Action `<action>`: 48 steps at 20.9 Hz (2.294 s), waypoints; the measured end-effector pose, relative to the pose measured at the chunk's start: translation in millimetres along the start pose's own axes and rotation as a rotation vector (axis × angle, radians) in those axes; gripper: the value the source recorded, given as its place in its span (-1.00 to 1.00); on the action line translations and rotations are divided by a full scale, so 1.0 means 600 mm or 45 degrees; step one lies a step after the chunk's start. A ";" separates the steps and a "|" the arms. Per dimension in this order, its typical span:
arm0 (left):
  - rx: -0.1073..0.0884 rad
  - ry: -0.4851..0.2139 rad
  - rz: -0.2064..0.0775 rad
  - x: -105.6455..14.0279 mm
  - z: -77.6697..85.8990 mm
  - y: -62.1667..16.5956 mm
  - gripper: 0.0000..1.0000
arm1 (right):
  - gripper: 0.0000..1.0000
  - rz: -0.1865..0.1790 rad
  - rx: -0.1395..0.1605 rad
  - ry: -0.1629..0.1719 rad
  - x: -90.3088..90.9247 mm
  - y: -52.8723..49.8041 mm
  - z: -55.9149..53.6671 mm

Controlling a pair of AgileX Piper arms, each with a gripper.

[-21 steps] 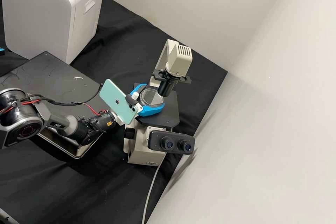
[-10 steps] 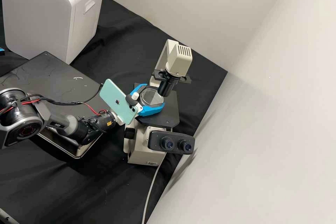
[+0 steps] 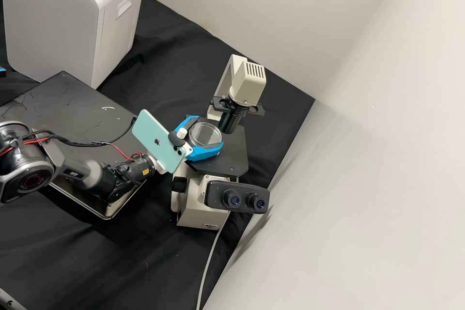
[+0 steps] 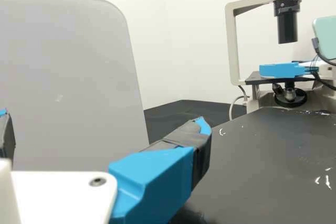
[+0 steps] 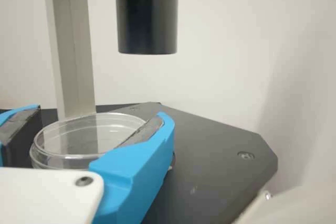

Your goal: Place the petri dish on the bench

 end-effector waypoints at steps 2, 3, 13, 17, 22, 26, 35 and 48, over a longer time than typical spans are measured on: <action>0.000 0.000 0.000 0.000 0.000 0.000 1.00 | -1.00 -0.008 0.019 -0.004 -0.017 -0.001 -0.002; 0.000 0.000 0.000 0.000 0.000 0.000 1.00 | -1.00 -0.007 0.024 -0.002 -0.026 -0.001 -0.004; 0.023 0.000 0.000 0.000 0.000 0.000 1.00 | -1.00 -0.001 0.035 0.100 -0.113 -0.004 -0.024; 0.028 -0.005 -0.001 0.000 0.002 0.000 1.00 | -1.00 -0.023 0.017 0.136 -0.148 -0.007 -0.030; 0.040 -0.016 -0.016 -0.003 0.007 -0.005 1.00 | -1.00 -0.013 0.020 0.236 -0.185 -0.013 -0.054; 0.043 -0.016 -0.019 -0.003 0.007 -0.006 1.00 | -1.00 -0.029 0.022 0.314 -0.206 -0.022 -0.073; 0.035 -0.028 -0.041 -0.008 0.014 -0.013 1.00 | -1.00 -0.069 0.027 0.395 -0.227 -0.034 -0.096; 0.068 -0.054 -0.044 -0.006 0.022 -0.014 1.00 | -1.00 -0.177 0.041 0.418 -0.239 -0.073 -0.104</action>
